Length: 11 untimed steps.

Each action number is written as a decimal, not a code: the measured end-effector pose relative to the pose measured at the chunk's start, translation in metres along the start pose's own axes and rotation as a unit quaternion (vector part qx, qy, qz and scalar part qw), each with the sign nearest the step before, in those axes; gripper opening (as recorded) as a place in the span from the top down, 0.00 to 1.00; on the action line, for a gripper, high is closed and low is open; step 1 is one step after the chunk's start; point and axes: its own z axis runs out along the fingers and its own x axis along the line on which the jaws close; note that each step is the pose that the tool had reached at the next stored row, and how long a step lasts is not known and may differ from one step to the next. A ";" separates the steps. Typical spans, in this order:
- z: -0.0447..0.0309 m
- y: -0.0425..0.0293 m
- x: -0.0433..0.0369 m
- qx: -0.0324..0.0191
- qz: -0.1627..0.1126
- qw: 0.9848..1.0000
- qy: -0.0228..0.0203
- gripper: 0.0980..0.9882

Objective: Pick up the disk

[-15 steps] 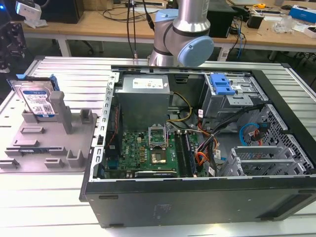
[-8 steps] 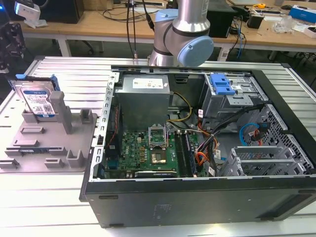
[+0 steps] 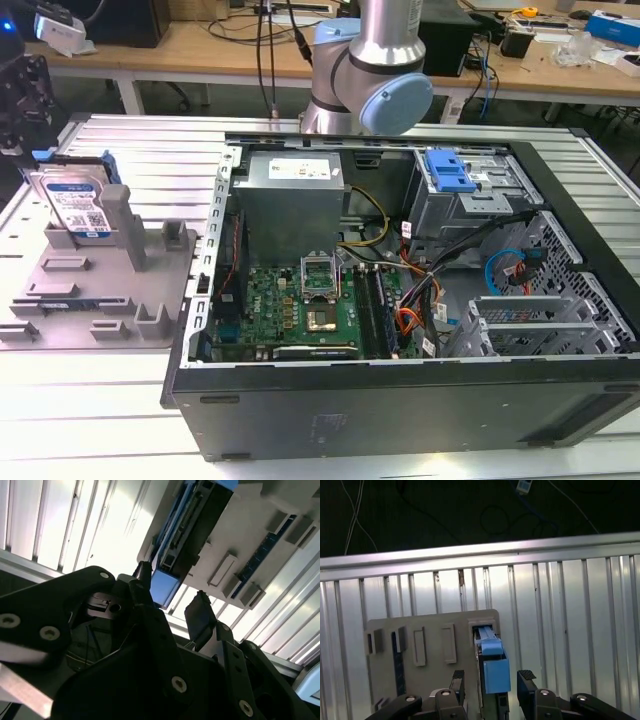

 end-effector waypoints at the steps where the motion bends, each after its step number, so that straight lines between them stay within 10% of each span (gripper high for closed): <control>1: 0.0016 0.0000 0.0000 0.000 0.000 1.000 0.000 0.50; 11: 0.0157 0.0000 -0.0003 0.000 -0.002 1.000 0.002 0.50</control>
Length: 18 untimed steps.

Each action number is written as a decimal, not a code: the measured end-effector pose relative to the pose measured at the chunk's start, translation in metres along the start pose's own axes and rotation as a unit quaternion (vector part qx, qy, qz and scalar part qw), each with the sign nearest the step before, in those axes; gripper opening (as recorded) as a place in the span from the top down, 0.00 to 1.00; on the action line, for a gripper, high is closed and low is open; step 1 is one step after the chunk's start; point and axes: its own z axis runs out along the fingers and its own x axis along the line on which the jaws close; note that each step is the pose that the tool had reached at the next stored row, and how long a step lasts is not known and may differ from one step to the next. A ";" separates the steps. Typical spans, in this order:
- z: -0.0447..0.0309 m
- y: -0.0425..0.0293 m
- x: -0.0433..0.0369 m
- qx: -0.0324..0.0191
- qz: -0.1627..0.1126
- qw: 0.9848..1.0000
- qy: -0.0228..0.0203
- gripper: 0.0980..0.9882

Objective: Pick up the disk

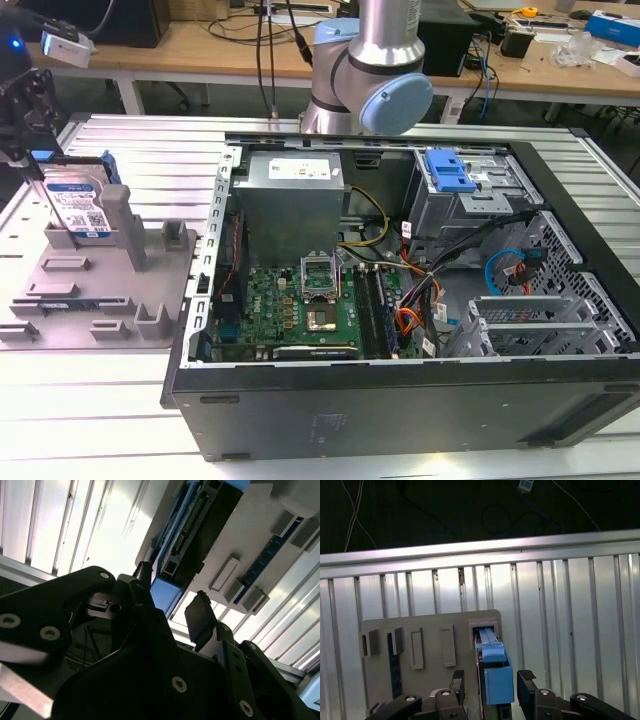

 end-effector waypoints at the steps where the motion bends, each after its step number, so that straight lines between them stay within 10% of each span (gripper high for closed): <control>1: 0.0024 0.0000 -0.0001 0.000 -0.001 1.000 0.000 0.50; 18: 0.0191 0.0002 -0.0033 0.000 -0.007 1.000 0.004 0.50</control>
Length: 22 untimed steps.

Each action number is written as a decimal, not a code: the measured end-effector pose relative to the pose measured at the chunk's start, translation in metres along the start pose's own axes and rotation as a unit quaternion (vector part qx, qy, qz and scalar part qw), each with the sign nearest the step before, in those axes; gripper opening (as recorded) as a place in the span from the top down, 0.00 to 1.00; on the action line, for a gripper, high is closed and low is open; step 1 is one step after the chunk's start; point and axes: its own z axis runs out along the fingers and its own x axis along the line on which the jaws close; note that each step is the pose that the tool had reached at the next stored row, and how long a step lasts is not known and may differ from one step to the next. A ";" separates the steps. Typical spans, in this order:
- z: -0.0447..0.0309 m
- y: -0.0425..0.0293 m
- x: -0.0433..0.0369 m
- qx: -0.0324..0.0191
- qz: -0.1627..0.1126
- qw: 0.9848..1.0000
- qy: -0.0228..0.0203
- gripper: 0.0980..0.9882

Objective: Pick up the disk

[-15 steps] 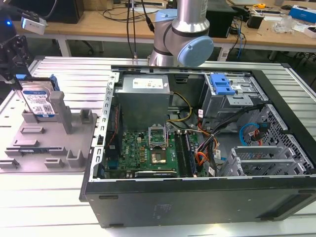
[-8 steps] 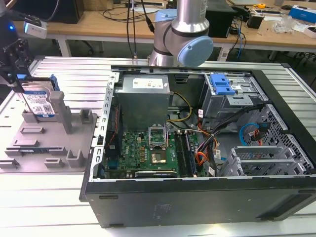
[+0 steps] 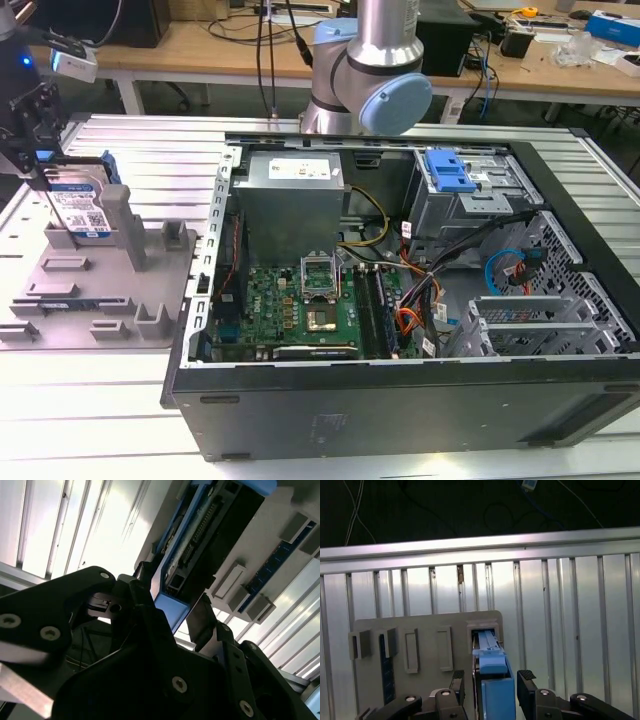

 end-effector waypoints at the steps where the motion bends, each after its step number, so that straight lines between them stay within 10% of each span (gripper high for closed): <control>1: 0.0002 0.0000 0.0000 0.000 0.000 1.000 0.000 0.50; 22: 0.0009 0.0000 0.0000 0.000 0.000 1.000 0.000 0.70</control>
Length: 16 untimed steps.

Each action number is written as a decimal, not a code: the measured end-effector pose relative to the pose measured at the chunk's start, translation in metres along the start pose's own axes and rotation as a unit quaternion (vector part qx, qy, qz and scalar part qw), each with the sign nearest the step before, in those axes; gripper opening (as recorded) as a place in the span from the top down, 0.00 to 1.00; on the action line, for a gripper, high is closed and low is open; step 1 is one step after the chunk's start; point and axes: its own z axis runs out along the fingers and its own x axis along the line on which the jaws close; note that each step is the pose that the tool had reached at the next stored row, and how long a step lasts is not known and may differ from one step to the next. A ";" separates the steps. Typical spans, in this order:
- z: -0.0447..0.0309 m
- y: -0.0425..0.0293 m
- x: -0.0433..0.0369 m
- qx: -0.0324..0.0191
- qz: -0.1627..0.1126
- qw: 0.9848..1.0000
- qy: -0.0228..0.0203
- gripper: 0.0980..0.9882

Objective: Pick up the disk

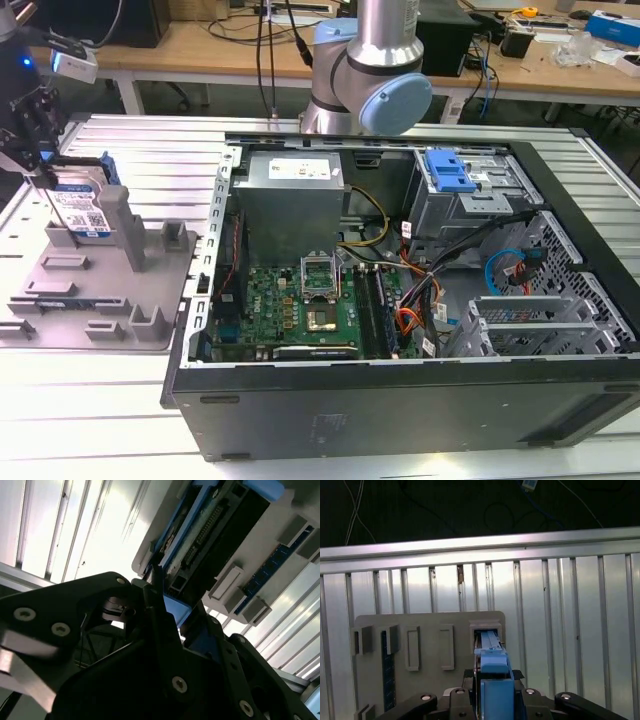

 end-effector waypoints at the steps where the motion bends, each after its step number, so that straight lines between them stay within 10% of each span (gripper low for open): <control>1: 0.0000 0.0000 0.0000 0.000 0.000 1.000 0.000 0.70; 16: -0.0019 0.0000 0.0000 0.000 0.000 1.000 0.000 0.70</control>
